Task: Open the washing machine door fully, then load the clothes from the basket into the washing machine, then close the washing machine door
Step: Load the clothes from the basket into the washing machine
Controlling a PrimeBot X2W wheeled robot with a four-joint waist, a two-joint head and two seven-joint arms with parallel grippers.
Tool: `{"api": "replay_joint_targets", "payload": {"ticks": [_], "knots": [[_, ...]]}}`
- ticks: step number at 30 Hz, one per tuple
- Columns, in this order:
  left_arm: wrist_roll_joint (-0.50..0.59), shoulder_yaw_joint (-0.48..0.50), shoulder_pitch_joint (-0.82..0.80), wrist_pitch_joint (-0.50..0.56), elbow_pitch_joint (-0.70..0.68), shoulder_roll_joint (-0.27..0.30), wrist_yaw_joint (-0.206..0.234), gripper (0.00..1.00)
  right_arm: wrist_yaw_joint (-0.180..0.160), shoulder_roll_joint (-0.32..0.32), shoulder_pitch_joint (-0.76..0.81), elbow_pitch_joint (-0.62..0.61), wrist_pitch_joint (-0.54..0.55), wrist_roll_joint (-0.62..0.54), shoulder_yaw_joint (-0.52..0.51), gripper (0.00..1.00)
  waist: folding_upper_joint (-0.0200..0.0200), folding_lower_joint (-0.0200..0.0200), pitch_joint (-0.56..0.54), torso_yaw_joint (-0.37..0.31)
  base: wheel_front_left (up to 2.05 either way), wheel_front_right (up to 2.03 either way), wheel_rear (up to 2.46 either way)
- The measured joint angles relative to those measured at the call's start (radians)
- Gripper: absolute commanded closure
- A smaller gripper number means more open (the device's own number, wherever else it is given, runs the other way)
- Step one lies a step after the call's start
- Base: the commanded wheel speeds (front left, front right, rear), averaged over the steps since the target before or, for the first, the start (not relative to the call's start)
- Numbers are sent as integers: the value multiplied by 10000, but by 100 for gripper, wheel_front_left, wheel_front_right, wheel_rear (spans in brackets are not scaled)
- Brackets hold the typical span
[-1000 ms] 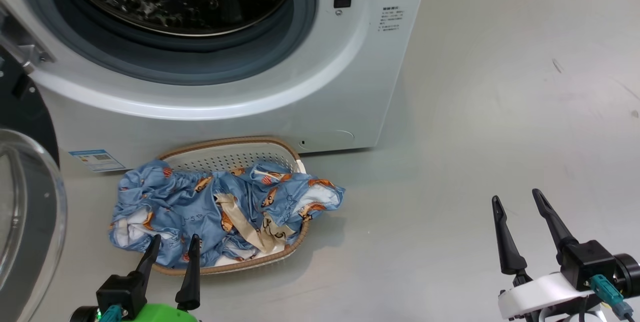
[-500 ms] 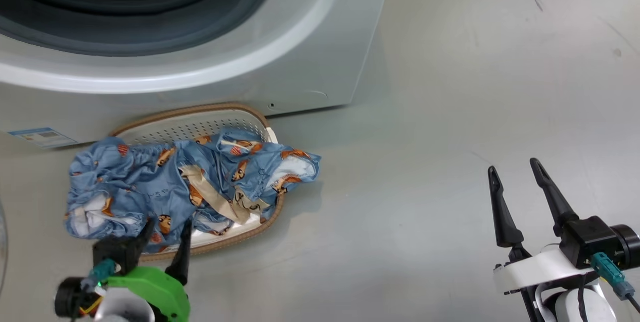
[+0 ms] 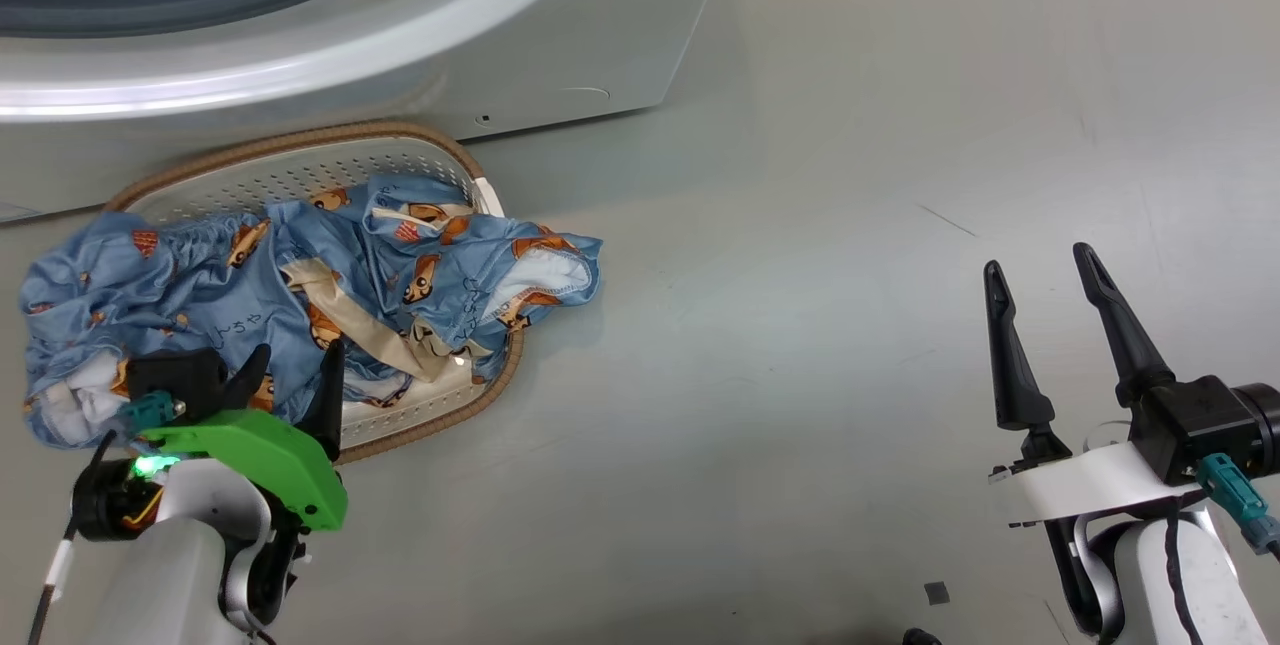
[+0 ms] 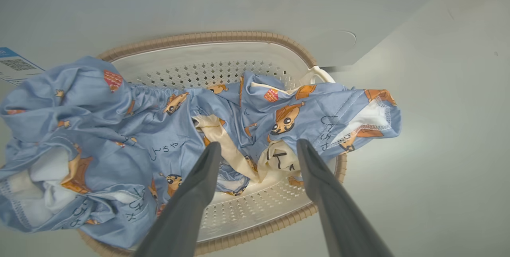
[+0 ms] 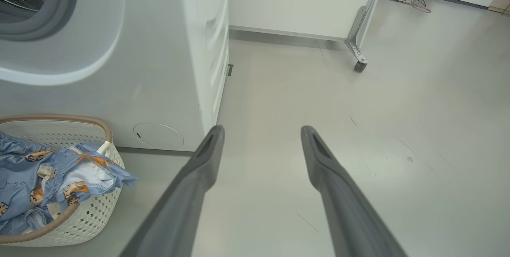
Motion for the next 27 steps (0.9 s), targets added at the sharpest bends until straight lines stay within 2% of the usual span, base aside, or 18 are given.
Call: {"api": "replay_joint_targets", "payload": {"ticks": [16, 27], "knots": [[-2240, -437, -1540, 1233, 585, 253, 0, 0, -94, 13, -404, -63, 0, -84, 31, 0, 0, 0, 1291, -375, 0, 0, 0], [-2604, -888, -2721, 1379, 855, 600, 0, 0, -171, 17, -606, -282, 0, -174, -17, 0, 0, -1, 2194, -479, 0, 0, 0]]}}
